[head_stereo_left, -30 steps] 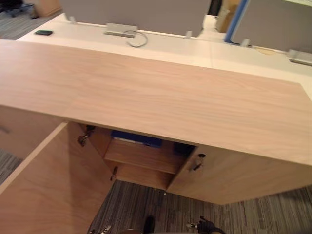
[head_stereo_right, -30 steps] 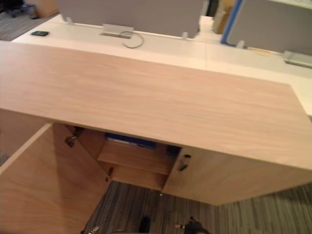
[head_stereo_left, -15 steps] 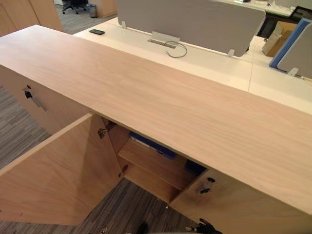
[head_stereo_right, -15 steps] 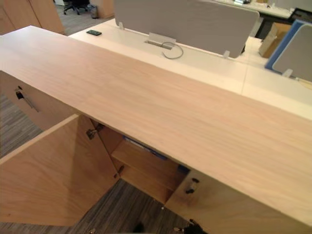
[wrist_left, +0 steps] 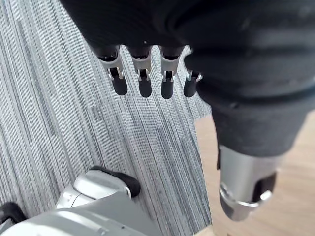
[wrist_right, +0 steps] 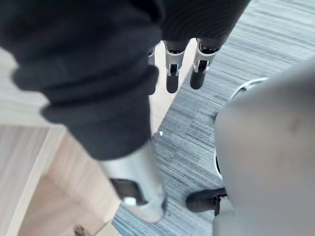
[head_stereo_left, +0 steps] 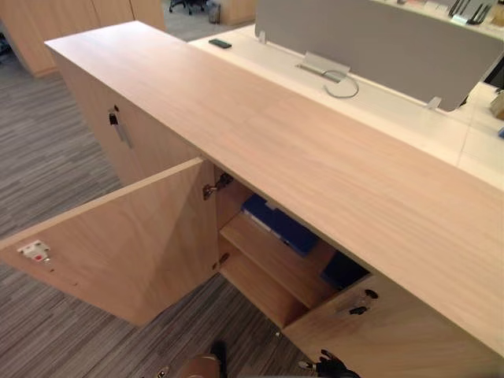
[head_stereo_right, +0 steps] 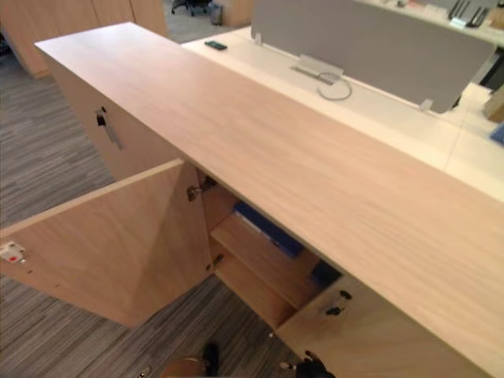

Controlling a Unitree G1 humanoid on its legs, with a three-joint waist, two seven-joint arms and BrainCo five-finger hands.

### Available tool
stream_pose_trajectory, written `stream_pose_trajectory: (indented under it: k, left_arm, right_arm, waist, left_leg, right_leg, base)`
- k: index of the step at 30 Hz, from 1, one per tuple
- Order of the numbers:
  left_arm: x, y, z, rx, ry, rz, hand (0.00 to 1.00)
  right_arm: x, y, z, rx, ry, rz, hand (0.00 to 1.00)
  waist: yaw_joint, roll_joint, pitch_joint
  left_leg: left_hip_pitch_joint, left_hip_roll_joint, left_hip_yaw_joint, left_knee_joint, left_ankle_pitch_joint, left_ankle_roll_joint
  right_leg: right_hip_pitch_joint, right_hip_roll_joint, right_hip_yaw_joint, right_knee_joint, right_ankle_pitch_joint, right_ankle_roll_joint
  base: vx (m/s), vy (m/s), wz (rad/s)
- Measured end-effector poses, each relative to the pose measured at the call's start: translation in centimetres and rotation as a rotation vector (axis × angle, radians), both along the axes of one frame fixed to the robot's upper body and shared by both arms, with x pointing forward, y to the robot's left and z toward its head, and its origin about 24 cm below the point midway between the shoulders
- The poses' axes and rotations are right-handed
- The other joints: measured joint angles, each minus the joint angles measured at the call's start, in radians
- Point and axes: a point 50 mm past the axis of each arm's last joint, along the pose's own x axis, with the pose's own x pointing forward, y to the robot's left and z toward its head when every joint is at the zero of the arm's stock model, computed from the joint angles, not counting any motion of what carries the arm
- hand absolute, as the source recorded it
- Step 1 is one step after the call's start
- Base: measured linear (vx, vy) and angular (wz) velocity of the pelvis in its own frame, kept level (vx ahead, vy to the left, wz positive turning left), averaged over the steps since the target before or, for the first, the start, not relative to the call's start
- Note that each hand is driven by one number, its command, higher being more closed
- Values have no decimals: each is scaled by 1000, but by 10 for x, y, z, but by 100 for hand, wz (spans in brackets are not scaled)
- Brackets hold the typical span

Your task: Walk over to the cabinet, pick up the folder, carry it to the office cabinet, place the folder inside the office cabinet, then close the office cabinet door

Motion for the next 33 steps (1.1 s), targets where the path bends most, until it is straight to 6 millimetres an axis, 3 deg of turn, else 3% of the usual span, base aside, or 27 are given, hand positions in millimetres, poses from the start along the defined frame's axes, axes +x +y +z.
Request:
stream_pose_trajectory:
  k: [3, 6, 8, 10, 12, 13, 16, 19, 22, 29, 31, 33]
  left_arm:
    - [0, 3, 1, 18, 8, -37, 0]
    - [4, 3, 2, 21, -10, -52, 0]
    - [3, 2, 2, 22, -10, -54, 0]
    - [0, 2, 2, 24, 0, -66, 0]
    - [-2, -1, 1, 22, 11, -84, 0]
    - [-3, -1, 1, 22, 11, -82, 0]
    - [-6, -2, 0, 13, 9, -33, 0]
    - [-8, -2, 0, 10, 10, -12, 0]
    - [-8, -7, -1, -2, 10, -14, 0]
    - [-6, -8, -1, -3, 6, -21, 0]
    - [-1, -7, 0, 0, -5, -25, 0]
    - [3, -4, 0, 6, -14, -26, 0]
  right_arm:
    - [-7, 1, -2, 9, 14, -34, 0]
    - [-5, 3, -1, 13, 11, -29, 0]
    - [-5, 4, -1, 10, 15, -14, 0]
    - [-1, 5, 0, 6, 1, 3, 0]
    - [6, 8, 2, 2, -27, 33, 0]
    - [6, 8, 2, 2, -29, 36, 0]
    - [2, 7, 2, -3, -23, 40, 0]
    - [-1, 7, 1, -3, -16, 39, 0]
    - [-2, 2, 1, -17, -15, 38, 0]
    - [-5, 0, 0, -16, 4, 41, 0]
    - [-2, 1, 0, -15, -2, 40, 0]
    - [0, -5, 1, -31, -10, 17, 0]
  waist:
    - [-2, -20, -12]
    - [9, -14, -6]
    - [13, -8, -2]
    - [17, -1, -3]
    - [25, 14, -9]
    - [27, 14, -9]
    - [24, 22, -21]
    - [29, 19, -26]
    - [28, 34, -35]
    - [34, 40, -32]
    - [32, 38, -13]
    - [25, 25, 13]
  left_leg:
    - [131, -87, -117, -279, 152, 23]
    - [132, -125, -211, -277, 182, 52]
    - [147, -126, -261, -276, 183, 54]
    - [163, -113, -287, -276, 178, 45]
    - [171, -88, -290, -277, 170, 32]
    - [175, -85, -293, -279, 166, 28]
    - [181, -63, -229, -282, 123, 21]
    - [167, -70, -210, -282, 136, 6]
    - [172, -74, -229, -281, 150, 2]
    - [176, -63, -321, -281, 173, -25]
    - [164, -52, -287, -265, 145, -22]
    - [95, -25, -127, -98, 53, -23]
  right_leg:
    - [32, -29, -23, 7, 1, -14]
    - [44, -53, -74, 77, 23, 0]
    - [40, -60, -94, 148, 32, -6]
    - [15, -53, -27, 213, 25, -6]
    - [-46, -5, 117, 226, 17, 8]
    - [-52, 1, 127, 217, 16, 9]
    - [-38, 36, 124, 75, 24, 9]
    - [-29, 67, 122, -1, 69, -11]
    - [-18, 74, 96, -7, 72, 6]
    - [21, 96, 20, -2, 51, -20]
    - [24, 93, 4, 8, 47, -23]
    - [5, 60, -20, 25, 47, -23]
  base:
    - [86, 62, 94]
    - [106, 81, 105]
    - [97, 26, 79]
    - [37, -29, 43]
    - [-74, -71, 0]
    - [-143, -91, 2]
    - [-144, -115, 5]
    - [-83, -220, -4]
    - [-9, -146, 13]
    - [-32, -149, 42]
    - [-89, -93, 20]
    - [-111, -51, 7]
